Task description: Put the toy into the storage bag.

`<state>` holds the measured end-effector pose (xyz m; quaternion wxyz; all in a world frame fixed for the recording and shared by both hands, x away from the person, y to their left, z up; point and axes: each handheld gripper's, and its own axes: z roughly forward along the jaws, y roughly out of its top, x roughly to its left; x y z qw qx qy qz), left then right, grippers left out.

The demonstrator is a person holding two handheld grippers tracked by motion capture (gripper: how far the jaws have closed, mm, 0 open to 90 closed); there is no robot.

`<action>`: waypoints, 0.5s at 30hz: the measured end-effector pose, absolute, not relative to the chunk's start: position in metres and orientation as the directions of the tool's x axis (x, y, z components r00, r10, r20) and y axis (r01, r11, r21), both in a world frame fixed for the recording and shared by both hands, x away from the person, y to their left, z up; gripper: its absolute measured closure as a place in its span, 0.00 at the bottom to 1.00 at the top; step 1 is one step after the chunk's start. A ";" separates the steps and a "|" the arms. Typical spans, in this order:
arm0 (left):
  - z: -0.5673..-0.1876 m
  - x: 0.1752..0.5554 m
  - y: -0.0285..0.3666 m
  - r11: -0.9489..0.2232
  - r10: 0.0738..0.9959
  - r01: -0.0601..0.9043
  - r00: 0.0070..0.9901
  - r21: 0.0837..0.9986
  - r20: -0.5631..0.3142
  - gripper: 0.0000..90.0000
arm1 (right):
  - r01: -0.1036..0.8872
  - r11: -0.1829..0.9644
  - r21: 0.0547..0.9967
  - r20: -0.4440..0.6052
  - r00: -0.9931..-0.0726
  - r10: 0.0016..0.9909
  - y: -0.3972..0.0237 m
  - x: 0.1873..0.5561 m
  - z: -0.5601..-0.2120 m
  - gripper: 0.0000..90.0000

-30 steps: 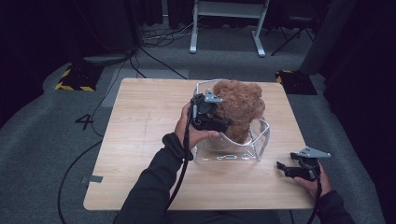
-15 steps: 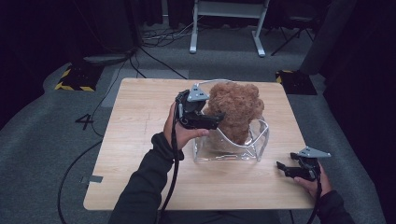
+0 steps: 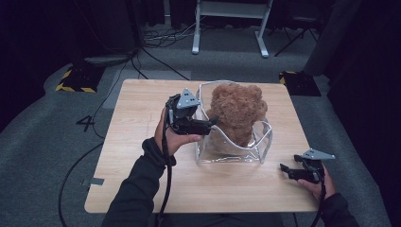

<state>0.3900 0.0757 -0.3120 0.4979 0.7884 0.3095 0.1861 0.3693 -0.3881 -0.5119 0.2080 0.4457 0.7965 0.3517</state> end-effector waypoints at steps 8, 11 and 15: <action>-0.321 0.386 0.088 -0.353 0.669 0.294 0.743 0.888 0.020 0.18 | 0.564 0.355 0.746 -0.017 -0.516 0.856 -0.388 0.369 -0.512 0.22; -0.324 0.384 0.092 -0.359 0.675 0.299 0.738 0.884 0.024 0.17 | 0.565 0.355 0.745 -0.017 -0.516 0.857 -0.388 0.370 -0.512 0.22; -0.329 0.383 0.095 -0.386 0.686 0.299 0.726 0.873 0.055 0.18 | 0.565 0.354 0.745 -0.016 -0.516 0.857 -0.388 0.370 -0.512 0.22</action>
